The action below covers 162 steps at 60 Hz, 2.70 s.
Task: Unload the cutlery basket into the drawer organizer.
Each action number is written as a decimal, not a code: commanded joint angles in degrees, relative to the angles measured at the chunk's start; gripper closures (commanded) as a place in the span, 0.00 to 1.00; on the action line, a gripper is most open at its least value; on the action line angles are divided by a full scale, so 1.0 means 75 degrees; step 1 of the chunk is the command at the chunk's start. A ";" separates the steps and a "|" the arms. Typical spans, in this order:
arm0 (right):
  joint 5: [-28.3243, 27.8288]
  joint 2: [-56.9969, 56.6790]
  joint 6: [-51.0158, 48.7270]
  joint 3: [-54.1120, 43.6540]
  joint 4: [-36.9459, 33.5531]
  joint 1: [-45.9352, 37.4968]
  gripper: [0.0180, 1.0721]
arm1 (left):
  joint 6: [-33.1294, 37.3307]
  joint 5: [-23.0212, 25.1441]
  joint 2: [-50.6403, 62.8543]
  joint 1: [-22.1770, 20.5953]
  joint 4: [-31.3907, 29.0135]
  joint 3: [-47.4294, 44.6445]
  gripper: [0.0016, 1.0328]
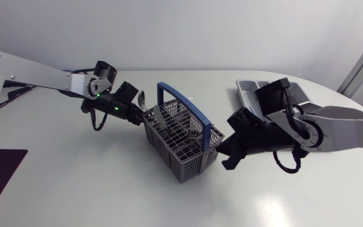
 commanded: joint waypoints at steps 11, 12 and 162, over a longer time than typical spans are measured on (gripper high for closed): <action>-0.0031 0.0967 -0.0091 0.1262 0.0198 -0.0516 0.94 | 0.0472 0.0179 -0.1668 -0.0225 -0.0169 -0.1699 0.87; -0.0043 0.1038 -0.0103 0.1356 0.0198 -0.0552 0.94 | 0.0484 0.0179 -0.1750 -0.0249 -0.0169 -0.1805 0.87; 0.1516 0.1717 0.1913 0.4274 -0.1079 0.3550 0.43 | 0.1984 0.0062 -0.7340 0.0806 -0.1329 -0.4934 0.83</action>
